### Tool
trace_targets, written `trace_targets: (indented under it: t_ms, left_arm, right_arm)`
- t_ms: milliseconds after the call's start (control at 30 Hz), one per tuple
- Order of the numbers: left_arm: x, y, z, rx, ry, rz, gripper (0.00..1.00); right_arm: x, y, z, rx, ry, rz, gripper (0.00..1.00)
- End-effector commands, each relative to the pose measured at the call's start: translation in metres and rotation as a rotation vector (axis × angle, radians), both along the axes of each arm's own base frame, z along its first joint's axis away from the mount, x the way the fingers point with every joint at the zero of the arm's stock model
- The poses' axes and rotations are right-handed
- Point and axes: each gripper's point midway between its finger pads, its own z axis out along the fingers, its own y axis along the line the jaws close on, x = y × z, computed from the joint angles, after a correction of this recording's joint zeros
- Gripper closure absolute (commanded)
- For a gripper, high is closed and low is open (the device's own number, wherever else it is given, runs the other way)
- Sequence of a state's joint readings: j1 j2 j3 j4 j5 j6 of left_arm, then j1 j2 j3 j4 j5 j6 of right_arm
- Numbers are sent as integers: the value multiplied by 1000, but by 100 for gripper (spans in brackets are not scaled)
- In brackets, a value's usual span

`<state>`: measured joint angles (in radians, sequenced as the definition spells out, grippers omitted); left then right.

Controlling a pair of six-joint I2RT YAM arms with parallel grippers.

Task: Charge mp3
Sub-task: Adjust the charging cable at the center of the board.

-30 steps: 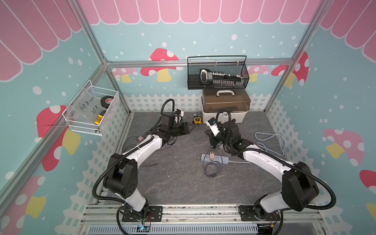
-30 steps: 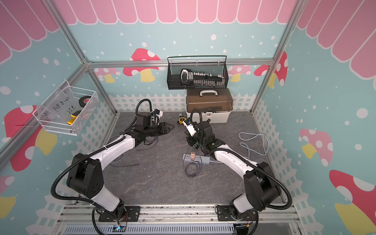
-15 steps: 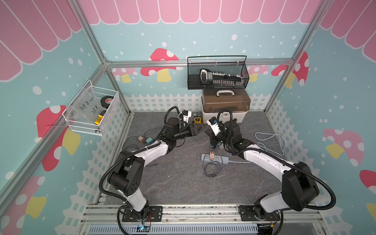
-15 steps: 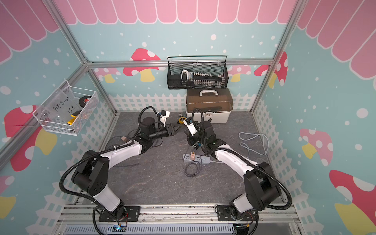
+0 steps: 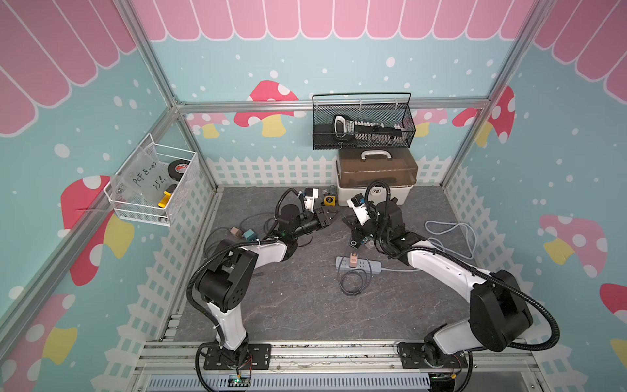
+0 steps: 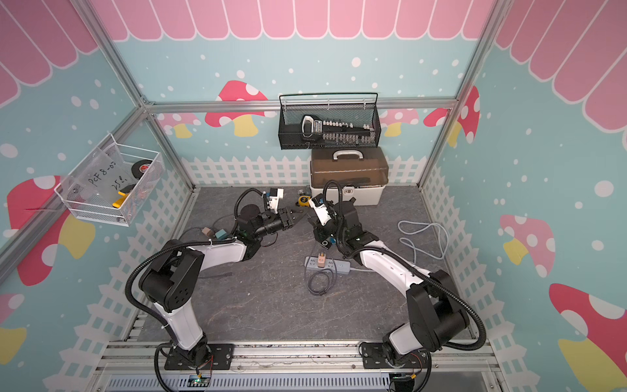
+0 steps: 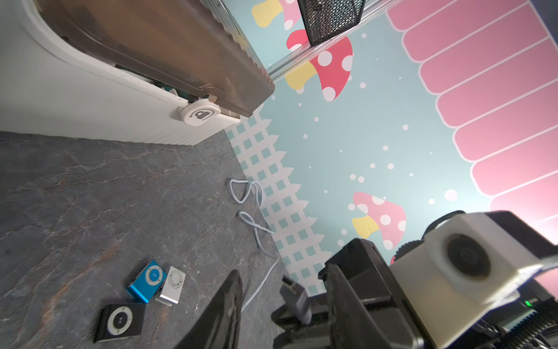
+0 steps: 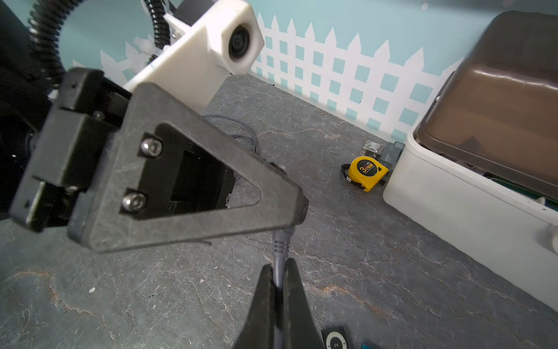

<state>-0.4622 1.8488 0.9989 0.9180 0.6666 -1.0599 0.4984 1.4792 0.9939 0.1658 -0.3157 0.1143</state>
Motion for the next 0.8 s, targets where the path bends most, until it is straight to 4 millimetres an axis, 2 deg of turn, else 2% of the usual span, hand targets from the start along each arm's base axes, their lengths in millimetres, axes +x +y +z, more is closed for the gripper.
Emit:
trace_targets:
  t_ms: [0,167,433,533,567,700,767]
  left_arm:
    - [-8,-9,5,-53,-12,-36,60]
    - [-7,-10,13,-77,-44,-37,70]
    - [-7,-10,18,-77,-61,-34,93]
    - [-7,-11,21,-63,-74,-34,98]
    - [-5,-11,17,-40,-58,-29,100]
    - [-3,-7,19,32,-71,11,100]
    - [-2,-5,21,77,-71,28,100]
  right_arm:
    - [-3,0,14,48,-21,13,100]
    - [-3,2,13,59,-7,24,100]
    - [-1,3,5,67,25,17,98]
    - [0,3,4,71,32,13,94]
    - [0,3,2,71,35,12,91]
    - [-1,3,-2,72,49,8,72]
    - [-2,2,-5,69,56,6,69]
